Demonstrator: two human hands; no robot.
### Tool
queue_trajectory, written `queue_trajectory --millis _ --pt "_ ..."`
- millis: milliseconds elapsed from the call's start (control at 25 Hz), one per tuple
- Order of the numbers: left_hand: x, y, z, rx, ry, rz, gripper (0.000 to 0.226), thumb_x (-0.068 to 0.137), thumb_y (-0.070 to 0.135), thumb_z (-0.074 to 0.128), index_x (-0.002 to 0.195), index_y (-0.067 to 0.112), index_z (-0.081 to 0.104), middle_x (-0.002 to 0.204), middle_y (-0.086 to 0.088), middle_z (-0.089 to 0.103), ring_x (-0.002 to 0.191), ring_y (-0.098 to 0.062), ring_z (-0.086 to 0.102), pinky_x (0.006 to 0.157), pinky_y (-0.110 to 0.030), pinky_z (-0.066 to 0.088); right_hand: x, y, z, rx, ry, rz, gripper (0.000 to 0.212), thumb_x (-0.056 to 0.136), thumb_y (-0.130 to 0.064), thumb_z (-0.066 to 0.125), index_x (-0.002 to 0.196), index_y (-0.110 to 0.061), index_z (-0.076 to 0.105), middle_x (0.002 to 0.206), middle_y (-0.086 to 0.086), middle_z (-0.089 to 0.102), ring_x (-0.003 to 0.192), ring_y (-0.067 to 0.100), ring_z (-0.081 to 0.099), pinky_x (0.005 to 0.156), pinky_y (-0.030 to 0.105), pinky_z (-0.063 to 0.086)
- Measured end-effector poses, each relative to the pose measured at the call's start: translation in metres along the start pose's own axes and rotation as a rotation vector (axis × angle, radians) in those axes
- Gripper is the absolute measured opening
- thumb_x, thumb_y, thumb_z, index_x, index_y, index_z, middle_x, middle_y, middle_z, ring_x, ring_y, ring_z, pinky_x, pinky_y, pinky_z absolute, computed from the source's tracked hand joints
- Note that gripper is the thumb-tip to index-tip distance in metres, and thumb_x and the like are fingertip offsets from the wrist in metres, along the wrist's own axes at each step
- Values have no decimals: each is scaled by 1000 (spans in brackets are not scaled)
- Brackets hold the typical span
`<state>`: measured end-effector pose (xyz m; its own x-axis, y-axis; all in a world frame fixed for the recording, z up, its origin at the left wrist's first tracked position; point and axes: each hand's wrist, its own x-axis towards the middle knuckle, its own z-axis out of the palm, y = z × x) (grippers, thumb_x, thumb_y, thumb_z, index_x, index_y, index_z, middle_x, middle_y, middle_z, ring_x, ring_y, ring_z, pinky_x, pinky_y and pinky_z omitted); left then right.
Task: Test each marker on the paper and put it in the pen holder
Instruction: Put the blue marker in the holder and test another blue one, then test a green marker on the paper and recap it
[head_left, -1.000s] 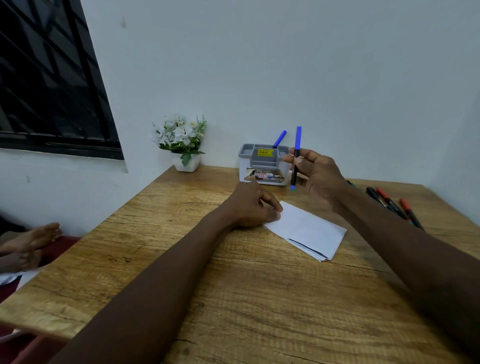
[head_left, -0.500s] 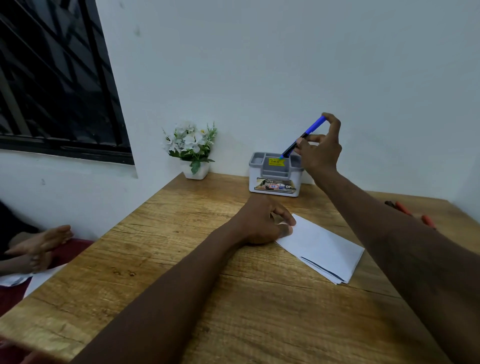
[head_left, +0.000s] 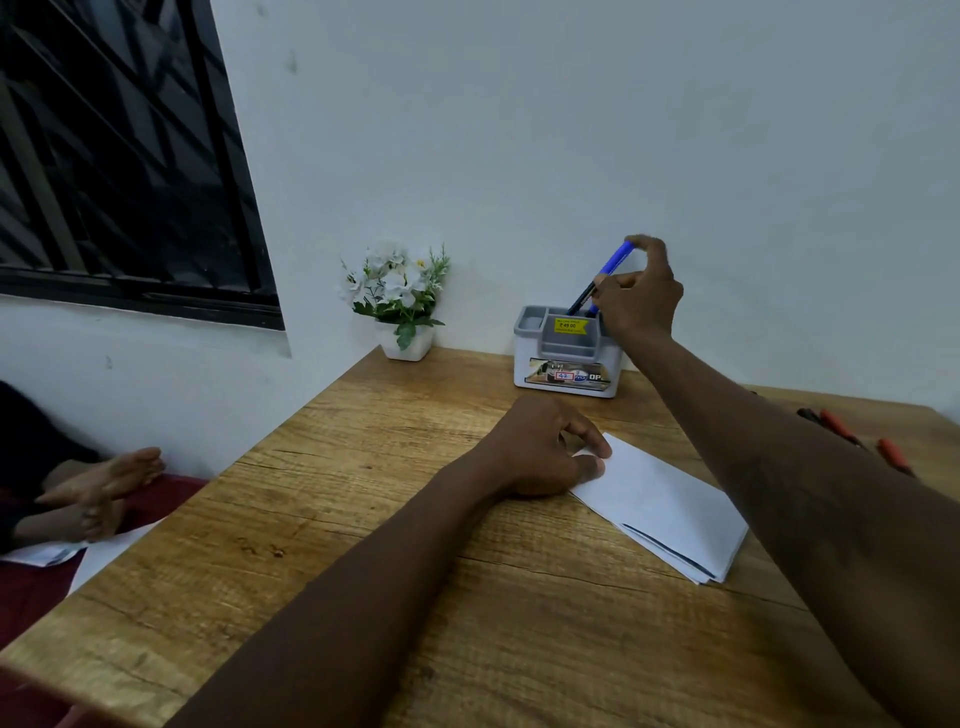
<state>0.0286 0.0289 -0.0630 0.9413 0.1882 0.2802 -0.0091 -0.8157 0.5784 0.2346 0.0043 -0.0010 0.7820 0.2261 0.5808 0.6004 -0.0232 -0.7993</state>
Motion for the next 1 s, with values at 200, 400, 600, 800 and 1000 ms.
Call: queue_trajectory --millis 200,400,600,800,1000 --pt "1 0 0 11 -6 -2 20 85 25 78 105 23 81 116 7 76 67 18 54 63 -8 37 2 14 5 -58 -75 0 10 91 -16 66 92 -23 74 88 6 78 82 24 77 88 46 62" --pt "1 -1 1 -2 -3 -5 19 84 25 79 103 24 81 116 8 75 67 18 54 65 -10 39 -2 9 -4 -39 -111 14 15 93 -6 68 88 -17 76 80 8 77 75 20 78 85 43 64" --pt "0 -1 2 -15 20 -2 19 83 23 80 102 25 82 114 10 76 68 18 55 64 -9 39 -25 4 -35 -45 -1 31 13 85 -11 70 83 -22 77 75 1 77 73 17 77 82 42 64" --pt "-3 5 5 -2 15 33 19 83 21 80 102 25 82 111 11 76 69 16 57 66 -7 41 -57 8 -84 -120 21 14 8 84 -16 75 78 -21 78 68 -6 73 67 14 73 80 37 63" --pt "-5 12 7 5 17 62 17 81 27 83 98 29 82 108 16 76 78 -6 67 74 -20 53 -80 15 -134 -475 -94 61 12 76 -23 83 69 -16 76 67 -4 71 68 13 68 68 25 52"
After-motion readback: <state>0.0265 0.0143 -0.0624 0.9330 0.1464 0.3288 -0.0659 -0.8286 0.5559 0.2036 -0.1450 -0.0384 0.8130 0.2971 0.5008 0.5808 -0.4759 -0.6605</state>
